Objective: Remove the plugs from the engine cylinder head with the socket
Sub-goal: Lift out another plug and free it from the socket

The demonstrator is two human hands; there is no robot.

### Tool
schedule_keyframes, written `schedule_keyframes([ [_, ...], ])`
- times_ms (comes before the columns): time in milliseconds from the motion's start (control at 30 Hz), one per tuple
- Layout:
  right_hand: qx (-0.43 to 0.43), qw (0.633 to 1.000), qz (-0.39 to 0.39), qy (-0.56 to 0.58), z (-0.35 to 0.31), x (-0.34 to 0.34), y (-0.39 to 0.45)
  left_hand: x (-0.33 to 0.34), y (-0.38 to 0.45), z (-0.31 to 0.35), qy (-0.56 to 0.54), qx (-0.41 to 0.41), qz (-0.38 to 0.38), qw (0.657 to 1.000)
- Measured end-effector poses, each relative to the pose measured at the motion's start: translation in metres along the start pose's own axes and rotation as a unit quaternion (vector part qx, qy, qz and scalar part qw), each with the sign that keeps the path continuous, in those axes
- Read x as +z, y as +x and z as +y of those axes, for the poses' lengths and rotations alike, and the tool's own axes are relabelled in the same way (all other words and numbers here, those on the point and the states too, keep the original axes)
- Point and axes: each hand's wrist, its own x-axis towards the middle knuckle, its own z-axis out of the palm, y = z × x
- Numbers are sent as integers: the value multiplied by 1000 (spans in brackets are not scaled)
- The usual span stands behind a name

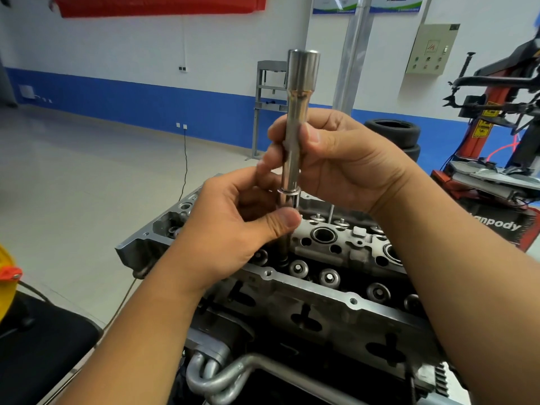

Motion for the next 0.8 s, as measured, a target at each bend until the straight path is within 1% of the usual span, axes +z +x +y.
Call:
schedule_keyframes([
  [100, 0, 1000, 7, -12, 0, 2, 2, -1, 1, -2, 39, -1, 28, 999],
  [133, -1, 1000, 7, -17, 0, 2, 2, -2, 2, -2, 42, -6, 14, 999],
  [167, -2, 1000, 6, -20, 0, 2, 2, -3, 2, -1, 31, -10, -19, 999],
  [233, -1, 1000, 5, -15, -1, 2, 1, -5, 2, 2, -25, -15, -93, 995],
  [267, -1, 1000, 4, -9, -1, 1, 1, -5, 2, 3, -44, -19, -113, 992],
  [300, -1, 1000, 3, -3, -1, 1, 1, -5, 1, 4, -49, -24, -118, 992],
  [500, 6, 1000, -9, 2, 0, -1, 1, -2, 1, 2, -1, -8, -23, 1000],
  [667, 6, 1000, 10, 0, -1, 4, 3, 1, -1, 0, 28, 14, 10, 999],
  [733, -2, 1000, 8, -3, -1, 5, 3, 0, 0, 1, 25, 17, -3, 1000],
  [800, -5, 1000, 7, -3, -1, 5, 2, -2, 0, 3, -9, 5, -55, 998],
])
